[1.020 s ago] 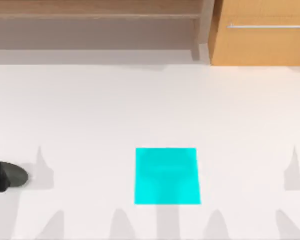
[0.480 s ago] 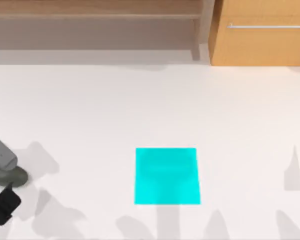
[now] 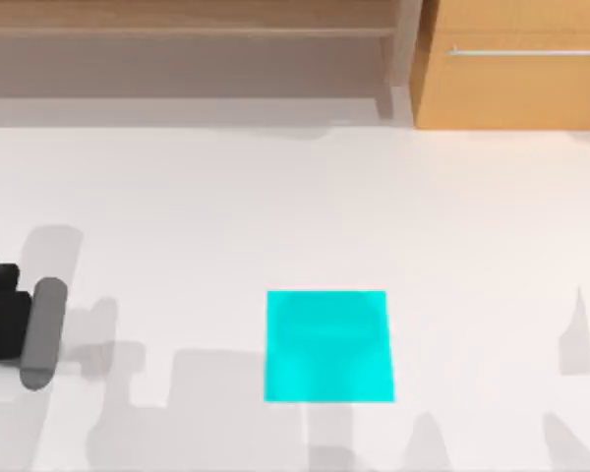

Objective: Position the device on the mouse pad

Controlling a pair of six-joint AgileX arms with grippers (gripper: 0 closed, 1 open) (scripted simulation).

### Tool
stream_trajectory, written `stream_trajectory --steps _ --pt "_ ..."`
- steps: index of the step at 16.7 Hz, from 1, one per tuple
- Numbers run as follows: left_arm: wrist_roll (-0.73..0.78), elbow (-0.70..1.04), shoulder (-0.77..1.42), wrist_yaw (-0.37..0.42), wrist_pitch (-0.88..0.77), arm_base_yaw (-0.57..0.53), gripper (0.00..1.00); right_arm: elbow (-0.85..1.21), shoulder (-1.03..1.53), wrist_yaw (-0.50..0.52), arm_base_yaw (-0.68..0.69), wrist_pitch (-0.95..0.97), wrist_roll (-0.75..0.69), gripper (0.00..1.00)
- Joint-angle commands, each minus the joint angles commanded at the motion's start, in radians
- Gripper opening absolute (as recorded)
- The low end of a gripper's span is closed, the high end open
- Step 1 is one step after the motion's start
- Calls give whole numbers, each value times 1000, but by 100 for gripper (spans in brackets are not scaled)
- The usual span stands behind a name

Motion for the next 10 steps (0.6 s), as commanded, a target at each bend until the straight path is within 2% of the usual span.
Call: stream_trajectory --steps 5,10 --pt "230 255 161 -10 -141 21 100 0 0 0 0 0 0 100" --pt "305 359 182 -14 -171 31 100 0 0 0 0 0 0 100"
